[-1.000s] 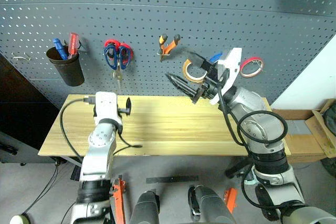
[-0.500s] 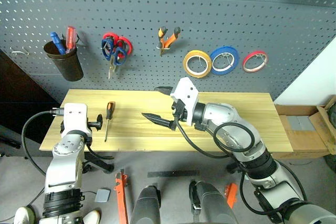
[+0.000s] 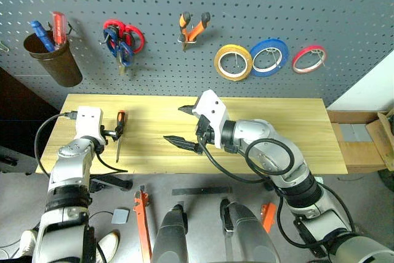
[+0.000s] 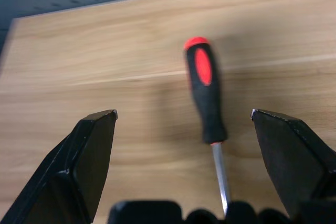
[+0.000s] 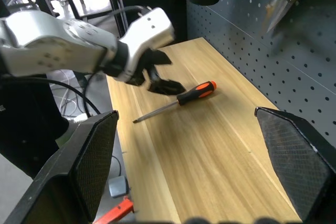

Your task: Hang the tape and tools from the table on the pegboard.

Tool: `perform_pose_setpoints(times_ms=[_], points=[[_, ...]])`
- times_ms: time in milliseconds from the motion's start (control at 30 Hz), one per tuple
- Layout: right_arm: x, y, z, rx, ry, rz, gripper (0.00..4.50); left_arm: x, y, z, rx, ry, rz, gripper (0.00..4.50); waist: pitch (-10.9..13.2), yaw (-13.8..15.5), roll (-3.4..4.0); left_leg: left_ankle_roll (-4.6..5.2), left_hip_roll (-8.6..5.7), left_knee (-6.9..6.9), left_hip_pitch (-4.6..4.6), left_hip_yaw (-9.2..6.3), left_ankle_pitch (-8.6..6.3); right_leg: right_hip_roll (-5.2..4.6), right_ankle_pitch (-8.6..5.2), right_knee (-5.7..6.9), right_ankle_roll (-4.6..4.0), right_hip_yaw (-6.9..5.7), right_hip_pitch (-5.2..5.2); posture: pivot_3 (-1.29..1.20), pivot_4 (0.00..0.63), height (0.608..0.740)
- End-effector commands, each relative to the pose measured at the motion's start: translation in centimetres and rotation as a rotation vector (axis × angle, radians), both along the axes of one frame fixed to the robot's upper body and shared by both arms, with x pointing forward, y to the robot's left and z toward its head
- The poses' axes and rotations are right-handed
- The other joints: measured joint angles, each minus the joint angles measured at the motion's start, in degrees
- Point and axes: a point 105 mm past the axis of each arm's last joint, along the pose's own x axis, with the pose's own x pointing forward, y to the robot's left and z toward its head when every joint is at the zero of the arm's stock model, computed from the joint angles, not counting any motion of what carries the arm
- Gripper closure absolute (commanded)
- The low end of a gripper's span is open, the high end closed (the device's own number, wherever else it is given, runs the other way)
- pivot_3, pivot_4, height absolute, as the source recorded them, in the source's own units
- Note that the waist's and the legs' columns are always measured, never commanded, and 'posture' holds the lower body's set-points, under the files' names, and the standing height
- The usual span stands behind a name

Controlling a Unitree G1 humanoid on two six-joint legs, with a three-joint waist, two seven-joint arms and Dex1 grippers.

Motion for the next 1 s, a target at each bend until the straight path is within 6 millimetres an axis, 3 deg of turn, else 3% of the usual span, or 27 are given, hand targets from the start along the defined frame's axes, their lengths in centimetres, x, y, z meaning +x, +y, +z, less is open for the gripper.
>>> perform_pose_setpoints(times_ms=[33, 300, 567, 867, 1000], points=[[-0.9, 0.2, 2.1, 0.056, -0.043, 0.022, 0.0, 0.6, 1.2, 1.2, 0.076, -0.016, 0.005, 0.09, 0.14, -0.07, 0.0, 0.0, 0.01, -0.01, -0.01, 0.0, 0.0, 0.0, 0.0, 0.02, 0.0, 0.0, -0.02, -0.01, 0.403, 0.74], [-0.7, -0.9, 2.1, 0.046, -0.021, -0.016, 0.0, 1.4, 2.5, 1.0, 0.065, 0.006, 0.015, 0.09, 1.14, -0.19, -0.04, -0.01, 0.01, -0.15, -0.24, 0.14, 0.01, 0.0, 0.0, 0.02, 0.0, 0.01, -0.43, -0.04, 0.426, 0.74], [-0.6, -2.0, 2.4, 0.037, -0.01, -0.058, 0.0, 1.8, 1.4, -0.3, -0.129, 0.035, -0.022, 0.09, 2.54, -0.24, -0.16, -0.02, 0.0, -0.16, -0.48, 0.33, 0.01, -0.01, 0.01, 0.08, 0.01, 0.03, -0.76, -0.06, 0.446, 0.74], [-0.6, -2.5, 2.3, 0.034, 0.007, -0.09, 0.0, 2.1, 1.5, -0.3, -0.135, 0.049, -0.009, 0.09, 3.26, -0.3, -0.18, -0.03, 0.01, -0.27, -0.49, 0.43, 0.02, -0.01, 0.01, 0.07, 0.02, 0.08, -0.86, -0.07, 0.458, 0.74], [-0.5, -2.6, 2.2, 0.033, 0.008, -0.096, 0.0, 2.2, 1.4, -0.2, -0.117, 0.054, -0.015, 1.03, 3.32, -0.31, -0.17, -0.03, 0.02, -0.29, -0.49, 0.47, 0.02, -0.01, 0.0, 0.06, 0.02, 0.08, -0.87, -0.06, 0.452, 0.74]])
